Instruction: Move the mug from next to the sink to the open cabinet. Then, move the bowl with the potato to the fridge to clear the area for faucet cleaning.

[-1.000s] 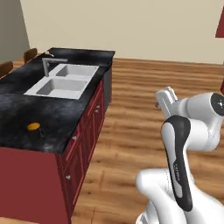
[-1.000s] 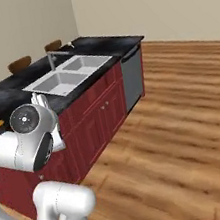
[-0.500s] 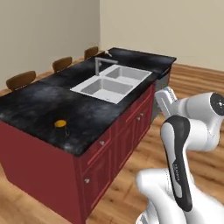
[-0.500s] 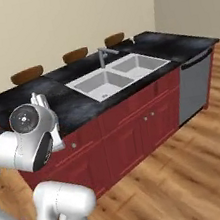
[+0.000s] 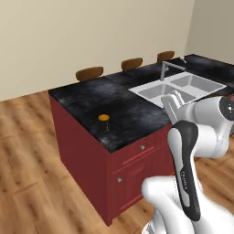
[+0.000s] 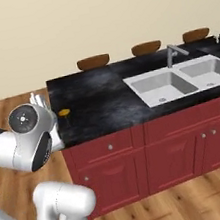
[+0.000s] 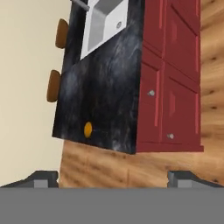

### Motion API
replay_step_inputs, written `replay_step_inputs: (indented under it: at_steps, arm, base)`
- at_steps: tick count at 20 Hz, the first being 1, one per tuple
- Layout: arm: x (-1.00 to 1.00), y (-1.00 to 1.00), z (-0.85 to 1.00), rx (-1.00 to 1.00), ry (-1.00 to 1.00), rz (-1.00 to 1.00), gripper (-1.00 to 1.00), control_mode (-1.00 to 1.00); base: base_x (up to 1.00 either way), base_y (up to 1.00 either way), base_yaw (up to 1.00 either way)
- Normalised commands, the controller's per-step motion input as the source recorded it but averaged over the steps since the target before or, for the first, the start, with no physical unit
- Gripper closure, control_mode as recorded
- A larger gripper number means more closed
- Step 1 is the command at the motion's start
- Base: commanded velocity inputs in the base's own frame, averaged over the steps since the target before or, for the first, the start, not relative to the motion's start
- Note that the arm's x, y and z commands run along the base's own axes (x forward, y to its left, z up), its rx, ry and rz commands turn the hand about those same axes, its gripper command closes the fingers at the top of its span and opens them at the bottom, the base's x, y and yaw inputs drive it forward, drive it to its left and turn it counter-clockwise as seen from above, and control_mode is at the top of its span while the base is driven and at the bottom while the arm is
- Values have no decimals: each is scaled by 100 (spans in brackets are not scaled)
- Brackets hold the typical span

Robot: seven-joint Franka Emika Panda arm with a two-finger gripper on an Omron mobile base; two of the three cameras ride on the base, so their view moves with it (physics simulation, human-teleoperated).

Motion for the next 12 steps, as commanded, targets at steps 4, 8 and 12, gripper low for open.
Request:
replay_step_inputs:
  at_steps: [4,8,12]
  arm:
    - [0,0,0,0,0,0,-100,100]
    - [0,0,0,0,0,0,-100,100]
    - [0,5,-3,-2,2,12,-100,-100]
  base:
    - [34,-70,26]
    - [28,-49,22]
    - [3,3,28]
